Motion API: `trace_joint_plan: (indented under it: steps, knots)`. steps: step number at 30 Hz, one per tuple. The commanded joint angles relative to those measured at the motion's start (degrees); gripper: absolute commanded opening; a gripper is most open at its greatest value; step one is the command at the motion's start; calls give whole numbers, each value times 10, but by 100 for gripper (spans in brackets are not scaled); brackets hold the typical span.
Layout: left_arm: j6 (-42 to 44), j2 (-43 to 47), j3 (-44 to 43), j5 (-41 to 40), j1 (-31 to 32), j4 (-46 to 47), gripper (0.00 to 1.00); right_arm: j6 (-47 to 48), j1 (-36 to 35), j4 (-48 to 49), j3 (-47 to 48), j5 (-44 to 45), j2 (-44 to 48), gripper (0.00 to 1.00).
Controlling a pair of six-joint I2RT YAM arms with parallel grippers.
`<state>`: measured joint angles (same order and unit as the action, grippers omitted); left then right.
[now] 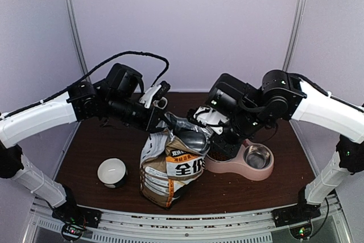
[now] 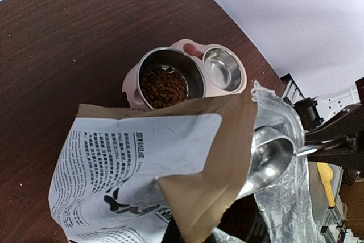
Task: Serve the pet food
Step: Insert the spatula into the pet food bag.
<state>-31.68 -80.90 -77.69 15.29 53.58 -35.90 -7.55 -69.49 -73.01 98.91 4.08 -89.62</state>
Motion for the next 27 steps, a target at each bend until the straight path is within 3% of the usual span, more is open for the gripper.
trace_joint_plan:
  steps: [1, 9, 13, 16, 22, 27]
  knots:
    - [20, 51, 20, 44, 16, 135, 0, -34, -2, -33, -37, 33, 3, 0]
    - [12, 55, 47, 95, 22, 198, 0, -82, 3, -115, -11, 89, -51, 0]
    - [-1, 43, 62, 81, 22, 212, 0, -81, 0, -93, -34, 73, -96, 0]
    - [0, 38, 75, 59, 22, 218, 0, -73, -2, -40, -49, 37, -129, 0]
    - [6, 36, 104, 32, 22, 237, 0, -52, -26, 19, 27, -56, -204, 0]
    - [5, 37, 112, 27, 22, 245, 0, -48, -29, 82, 44, -147, -200, 0]
